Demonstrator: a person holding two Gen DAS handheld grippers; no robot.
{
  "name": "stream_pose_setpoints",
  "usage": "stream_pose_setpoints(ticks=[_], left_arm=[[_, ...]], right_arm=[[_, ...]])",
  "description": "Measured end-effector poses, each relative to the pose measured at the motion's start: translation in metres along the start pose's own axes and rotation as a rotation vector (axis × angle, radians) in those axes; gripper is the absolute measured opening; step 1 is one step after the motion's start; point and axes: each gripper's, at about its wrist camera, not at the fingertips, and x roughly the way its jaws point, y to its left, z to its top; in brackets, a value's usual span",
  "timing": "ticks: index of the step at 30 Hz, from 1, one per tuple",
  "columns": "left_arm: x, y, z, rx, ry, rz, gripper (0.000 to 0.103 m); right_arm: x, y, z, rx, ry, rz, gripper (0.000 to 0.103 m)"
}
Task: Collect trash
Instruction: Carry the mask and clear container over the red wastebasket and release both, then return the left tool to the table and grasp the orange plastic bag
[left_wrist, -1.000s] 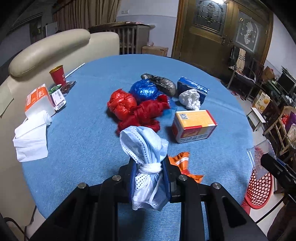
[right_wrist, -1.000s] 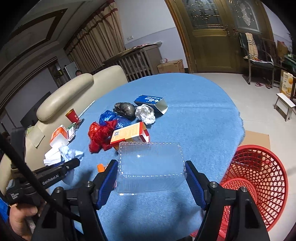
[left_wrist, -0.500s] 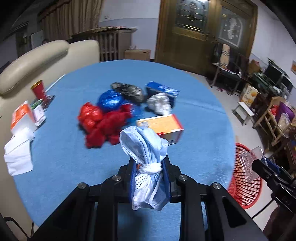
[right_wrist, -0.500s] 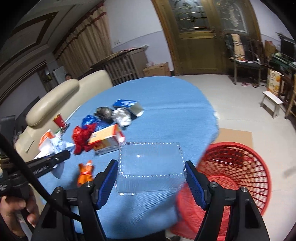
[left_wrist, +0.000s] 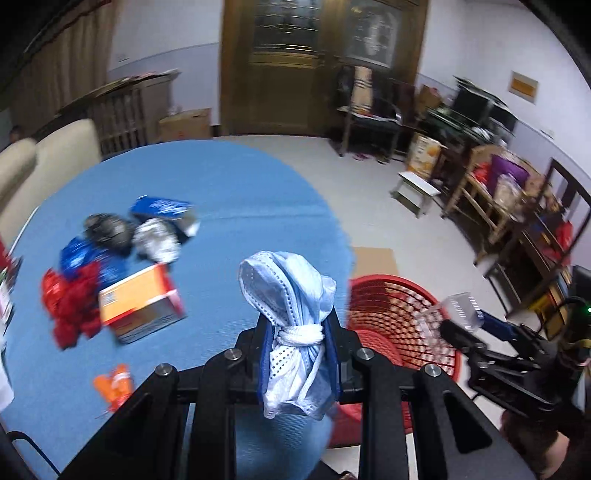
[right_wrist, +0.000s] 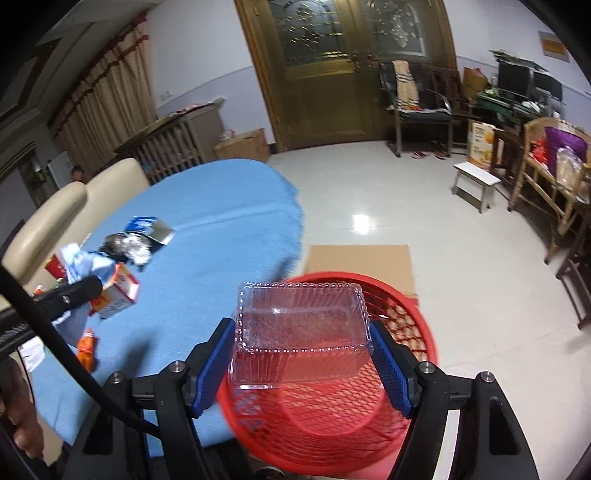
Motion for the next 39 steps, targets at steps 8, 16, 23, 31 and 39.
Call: stream_pose_setpoints(ticks=[8,16,23,31,39], left_arm=[[0.023,-0.031,-0.001,0.058,0.047,-0.031,0.027],[0.046,-0.053,0.0,0.087,0.077,-0.04,0.027],[0.071,-0.067,-0.006,0.1,0.139,-0.085,0.027],[0.094,-0.088,-0.016,0.135,0.208,-0.139,0.031],[0.085,-0.084,-0.018,0.158,0.211,-0.137,0.079]], right_arm=[[0.023,-0.029,-0.018,0.021,0.076,-0.026,0.076],[0.045,-0.041,-0.028,0.033,0.13,-0.001,0.081],[0.036,-0.066,-0.021,0.118,0.087,-0.009,0.095],[0.007,-0.09,-0.009,0.177,0.019,-0.06,0.095],[-0.016,-0.094,-0.002,0.204,-0.028,-0.092,0.095]])
